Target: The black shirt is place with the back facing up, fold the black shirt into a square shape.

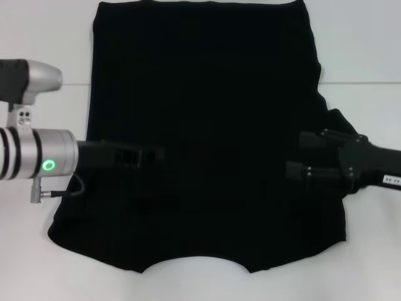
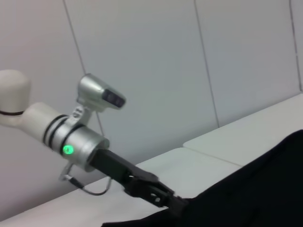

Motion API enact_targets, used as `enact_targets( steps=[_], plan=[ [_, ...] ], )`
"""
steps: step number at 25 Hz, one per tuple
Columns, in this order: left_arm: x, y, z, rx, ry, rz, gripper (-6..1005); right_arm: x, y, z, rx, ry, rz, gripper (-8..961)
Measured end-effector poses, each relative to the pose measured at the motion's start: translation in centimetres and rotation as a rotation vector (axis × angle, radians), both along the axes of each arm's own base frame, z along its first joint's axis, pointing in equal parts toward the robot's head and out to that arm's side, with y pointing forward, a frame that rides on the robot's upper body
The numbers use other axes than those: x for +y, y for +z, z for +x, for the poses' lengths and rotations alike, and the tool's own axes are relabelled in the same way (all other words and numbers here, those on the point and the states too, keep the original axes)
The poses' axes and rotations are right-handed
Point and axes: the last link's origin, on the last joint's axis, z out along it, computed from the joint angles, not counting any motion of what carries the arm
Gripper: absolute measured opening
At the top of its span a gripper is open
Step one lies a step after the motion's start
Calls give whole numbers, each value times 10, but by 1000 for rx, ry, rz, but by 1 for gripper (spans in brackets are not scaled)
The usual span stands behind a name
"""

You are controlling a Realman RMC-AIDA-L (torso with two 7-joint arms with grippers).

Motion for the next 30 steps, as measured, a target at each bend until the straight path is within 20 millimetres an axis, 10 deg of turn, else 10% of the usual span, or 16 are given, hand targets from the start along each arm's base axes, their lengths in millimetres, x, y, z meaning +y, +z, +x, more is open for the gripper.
enact_targets(
  steps=[4, 16, 23, 30],
  plan=[
    [-13, 8, 11, -118, -87, -29, 85, 10, 16, 5, 3, -83, 18, 841],
    [-89, -9, 30, -428, -688, -60, 643, 45, 86, 51, -14, -673, -16, 836],
    [-102, -27, 29, -330, -837, -127, 928, 54, 91, 62, -209, -851, -44, 832],
    [-102, -35, 24, -237, -933, -130, 933, 62, 78, 63, -364, -928, -69, 829]
  ],
)
